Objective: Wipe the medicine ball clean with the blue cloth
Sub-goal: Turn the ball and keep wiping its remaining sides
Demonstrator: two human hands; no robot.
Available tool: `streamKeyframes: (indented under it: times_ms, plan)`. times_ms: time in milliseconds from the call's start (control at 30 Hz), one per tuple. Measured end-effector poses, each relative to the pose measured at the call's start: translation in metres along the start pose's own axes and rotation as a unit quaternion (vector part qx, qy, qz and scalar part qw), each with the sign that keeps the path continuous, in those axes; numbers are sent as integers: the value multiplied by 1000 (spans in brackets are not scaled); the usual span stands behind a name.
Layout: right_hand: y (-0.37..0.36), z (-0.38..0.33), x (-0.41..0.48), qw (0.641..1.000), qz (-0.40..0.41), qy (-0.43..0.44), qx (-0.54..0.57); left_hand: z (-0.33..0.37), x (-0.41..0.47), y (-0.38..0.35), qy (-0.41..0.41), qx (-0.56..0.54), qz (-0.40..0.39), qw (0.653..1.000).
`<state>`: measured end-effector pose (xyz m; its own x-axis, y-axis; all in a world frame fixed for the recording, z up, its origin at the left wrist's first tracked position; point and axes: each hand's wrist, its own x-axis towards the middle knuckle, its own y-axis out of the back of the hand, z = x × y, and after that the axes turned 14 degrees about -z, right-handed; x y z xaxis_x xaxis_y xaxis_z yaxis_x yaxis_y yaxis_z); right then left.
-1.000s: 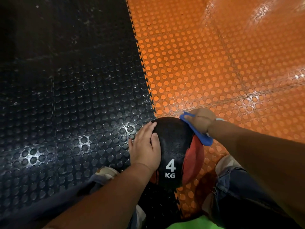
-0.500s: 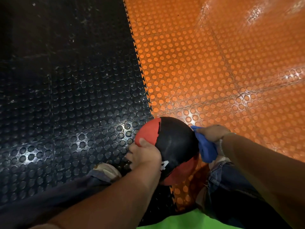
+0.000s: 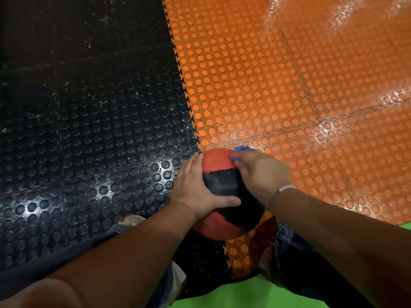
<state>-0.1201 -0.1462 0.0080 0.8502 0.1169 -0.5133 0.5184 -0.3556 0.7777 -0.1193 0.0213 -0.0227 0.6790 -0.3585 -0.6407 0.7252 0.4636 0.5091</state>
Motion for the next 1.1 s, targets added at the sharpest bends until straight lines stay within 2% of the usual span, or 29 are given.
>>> streamKeyframes:
  times_ms: [67, 100, 133, 167, 233, 300, 333, 400, 500, 533, 567, 633, 700, 733, 800, 867, 1000, 1100]
  plan:
    - [4, -12, -5, 980, 55, 156, -108, 9, 8, 1, 10, 6, 5, 1000]
    - [4, -7, -1, 967, 84, 199, -134, 11, 11, 2, 11, 12, 8, 1000]
    - [3, 2, 3, 963, 112, 206, -132, 13, 13, 1, 11, 22, 10, 1000]
    - [7, 9, 8, 978, 86, 174, -81, 17, 14, 0, 10, 33, 11, 999]
    - [14, 27, 28, 998, 13, 13, 65, 25, 14, -2, 8, 50, 16, 999]
    - [26, 36, 50, 975, -85, -135, 152, 31, 12, -4, 5, 58, 14, 998]
    - [32, 37, 61, 971, -116, -157, 141, 32, 11, -6, 3, 63, 13, 998]
    - [35, 23, 68, 980, -137, -112, 96, 31, 10, -8, 3, 71, 8, 997]
    - [27, -6, 58, 993, -88, 72, 46, 23, 8, -7, 12, 70, 8, 997]
    - [25, -7, 56, 992, -72, 95, 38, 22, 8, -6, 9, 68, 4, 998]
    - [25, -2, 59, 993, -72, 81, 50, 21, 6, -6, 1, 68, -2, 998]
    - [26, 18, 72, 992, -115, -13, 53, 21, 0, -8, -18, 75, -12, 997]
    - [29, 28, 79, 979, -183, -89, -6, 23, -4, -12, -33, 93, -24, 995]
    - [29, 28, 81, 975, -197, -94, -39, 24, -4, -14, -35, 100, -26, 994]
    - [27, 24, 80, 977, -185, -74, -72, 24, -3, -17, -28, 107, -23, 994]
    - [29, 18, 70, 986, -149, -42, -54, 24, -3, -18, -12, 100, -12, 995]
    - [38, 12, 34, 993, -94, 41, 57, 24, -1, -12, 23, 59, -9, 998]
    - [33, 20, 11, 988, 7, -16, 154, 30, 13, -1, 80, -3, 9, 997]
